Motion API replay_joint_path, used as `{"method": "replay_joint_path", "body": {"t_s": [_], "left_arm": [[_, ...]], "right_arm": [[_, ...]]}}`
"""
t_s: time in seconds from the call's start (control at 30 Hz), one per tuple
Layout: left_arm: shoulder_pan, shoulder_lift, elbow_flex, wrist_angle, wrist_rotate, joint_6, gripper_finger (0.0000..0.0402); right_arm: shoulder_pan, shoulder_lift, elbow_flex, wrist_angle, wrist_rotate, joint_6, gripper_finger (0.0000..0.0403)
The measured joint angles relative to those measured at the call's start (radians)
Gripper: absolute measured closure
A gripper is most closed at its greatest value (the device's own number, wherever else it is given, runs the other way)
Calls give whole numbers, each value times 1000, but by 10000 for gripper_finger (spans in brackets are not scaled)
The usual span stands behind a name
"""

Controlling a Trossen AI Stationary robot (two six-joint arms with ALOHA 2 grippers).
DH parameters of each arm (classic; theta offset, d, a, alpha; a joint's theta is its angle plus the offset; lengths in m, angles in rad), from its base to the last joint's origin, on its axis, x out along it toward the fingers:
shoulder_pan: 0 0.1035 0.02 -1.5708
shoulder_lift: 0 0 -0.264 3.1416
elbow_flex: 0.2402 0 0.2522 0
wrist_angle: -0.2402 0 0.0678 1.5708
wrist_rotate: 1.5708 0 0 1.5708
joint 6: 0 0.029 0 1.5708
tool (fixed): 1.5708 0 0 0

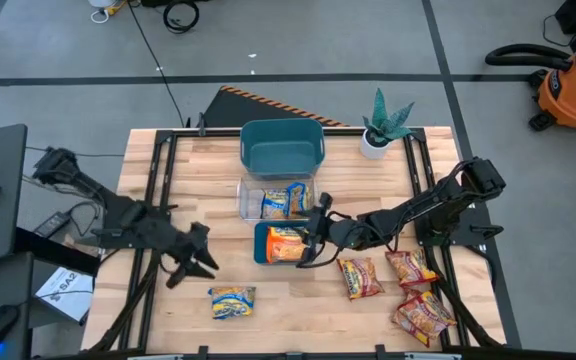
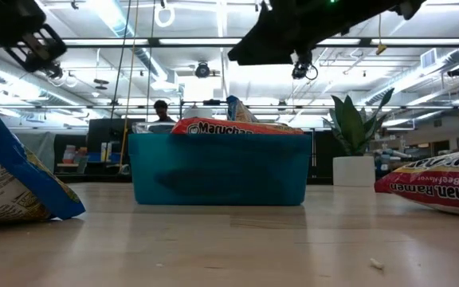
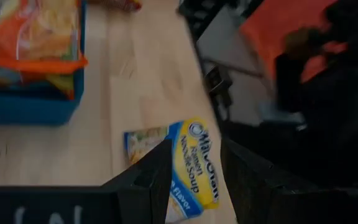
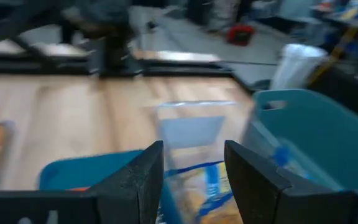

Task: Sort Maruchan noodles
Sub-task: Put the blue noodle pack into the transparent bin

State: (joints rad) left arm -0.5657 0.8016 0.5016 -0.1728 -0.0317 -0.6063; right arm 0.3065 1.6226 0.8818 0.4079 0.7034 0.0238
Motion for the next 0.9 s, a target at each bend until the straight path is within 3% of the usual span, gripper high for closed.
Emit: {"method": "replay_joint_path", "body": {"t_s": [0.1,0.23,0.5,0.67,0.9], "left_arm": [[-74,131,79,-57,-68,-69,260],[-146,337,213,-160,-97,-142,260],[-210,693,499,-360,-96,-64,260],[-218,795,572,-378,-95,13,260],[-204,818,572,-393,-116,20,260]], "right_arm": [[4,0,0,17,82,-1,228],[5,0,0,27,91,9,228],[15,0,0,33,81,11,228],[16,0,0,33,80,11,228],[16,0,0,33,78,11,228]]}}
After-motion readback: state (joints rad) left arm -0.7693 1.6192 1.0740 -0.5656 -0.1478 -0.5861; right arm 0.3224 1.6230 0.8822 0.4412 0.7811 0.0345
